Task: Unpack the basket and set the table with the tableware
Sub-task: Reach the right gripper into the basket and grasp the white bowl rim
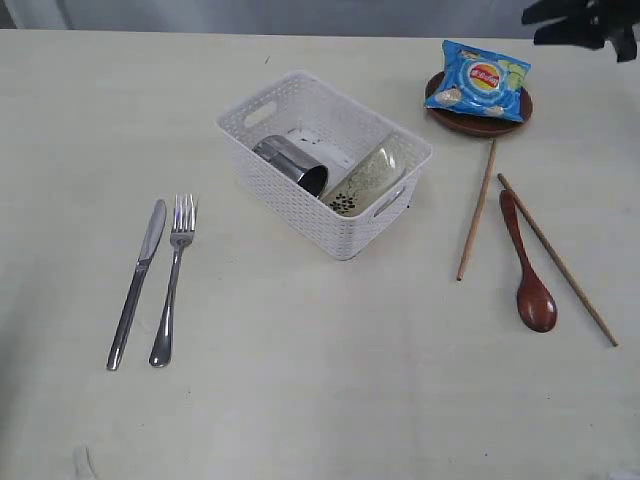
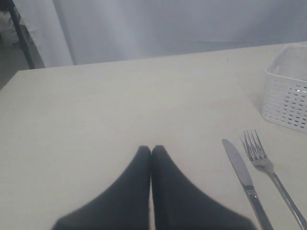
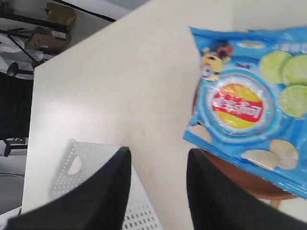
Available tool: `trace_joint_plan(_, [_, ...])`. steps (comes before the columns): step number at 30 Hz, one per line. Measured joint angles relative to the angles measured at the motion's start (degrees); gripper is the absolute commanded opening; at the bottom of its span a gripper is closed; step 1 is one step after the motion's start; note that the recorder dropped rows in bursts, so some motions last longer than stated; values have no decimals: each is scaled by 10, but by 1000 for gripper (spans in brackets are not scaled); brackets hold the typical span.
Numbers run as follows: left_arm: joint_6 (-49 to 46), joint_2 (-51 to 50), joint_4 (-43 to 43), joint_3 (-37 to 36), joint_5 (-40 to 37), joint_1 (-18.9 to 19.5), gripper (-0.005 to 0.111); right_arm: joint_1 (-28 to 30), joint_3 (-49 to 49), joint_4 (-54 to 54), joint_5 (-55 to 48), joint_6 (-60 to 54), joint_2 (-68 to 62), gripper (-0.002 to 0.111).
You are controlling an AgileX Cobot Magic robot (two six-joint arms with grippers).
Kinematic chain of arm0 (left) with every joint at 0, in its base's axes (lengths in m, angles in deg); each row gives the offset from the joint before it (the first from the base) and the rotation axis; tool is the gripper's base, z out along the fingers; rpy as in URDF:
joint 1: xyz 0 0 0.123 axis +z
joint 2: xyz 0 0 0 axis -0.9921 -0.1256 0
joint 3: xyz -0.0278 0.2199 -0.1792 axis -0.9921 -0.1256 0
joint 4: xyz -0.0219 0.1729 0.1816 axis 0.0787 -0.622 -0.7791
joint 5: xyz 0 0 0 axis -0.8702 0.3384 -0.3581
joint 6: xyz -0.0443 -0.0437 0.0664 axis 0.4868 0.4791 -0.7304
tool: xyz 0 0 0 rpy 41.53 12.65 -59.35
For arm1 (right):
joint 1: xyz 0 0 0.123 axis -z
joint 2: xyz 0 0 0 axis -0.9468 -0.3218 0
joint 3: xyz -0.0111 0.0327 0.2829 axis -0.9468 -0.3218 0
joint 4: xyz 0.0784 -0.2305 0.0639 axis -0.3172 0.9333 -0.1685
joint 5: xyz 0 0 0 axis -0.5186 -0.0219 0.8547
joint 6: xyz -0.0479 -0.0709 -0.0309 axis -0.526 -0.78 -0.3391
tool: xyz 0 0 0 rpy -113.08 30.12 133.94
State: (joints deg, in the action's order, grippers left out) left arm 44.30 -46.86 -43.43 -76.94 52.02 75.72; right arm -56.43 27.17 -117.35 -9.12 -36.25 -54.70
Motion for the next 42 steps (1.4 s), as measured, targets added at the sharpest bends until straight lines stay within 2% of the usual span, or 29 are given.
trace_joint_plan(4, [0, 0, 0, 0, 0, 0, 0, -53, 6, 76, -1, 51, 72, 37])
trace_joint_plan(15, [0, 0, 0, 0, 0, 0, 0, -309, 6, 422, -7, 291, 123, 37])
trace_joint_plan(21, [0, 0, 0, 0, 0, 0, 0, -412, 6, 502, -7, 347, 123, 37])
trace_joint_plan(26, [0, 0, 0, 0, 0, 0, 0, -430, -21, 548, -7, 384, 136, 37])
trace_joint_plan(33, [0, 0, 0, 0, 0, 0, 0, -430, -134, 551, -12, 407, 176, 37])
trace_joint_plan(42, [0, 0, 0, 0, 0, 0, 0, -430, -139, 503, 19, 419, 172, 37])
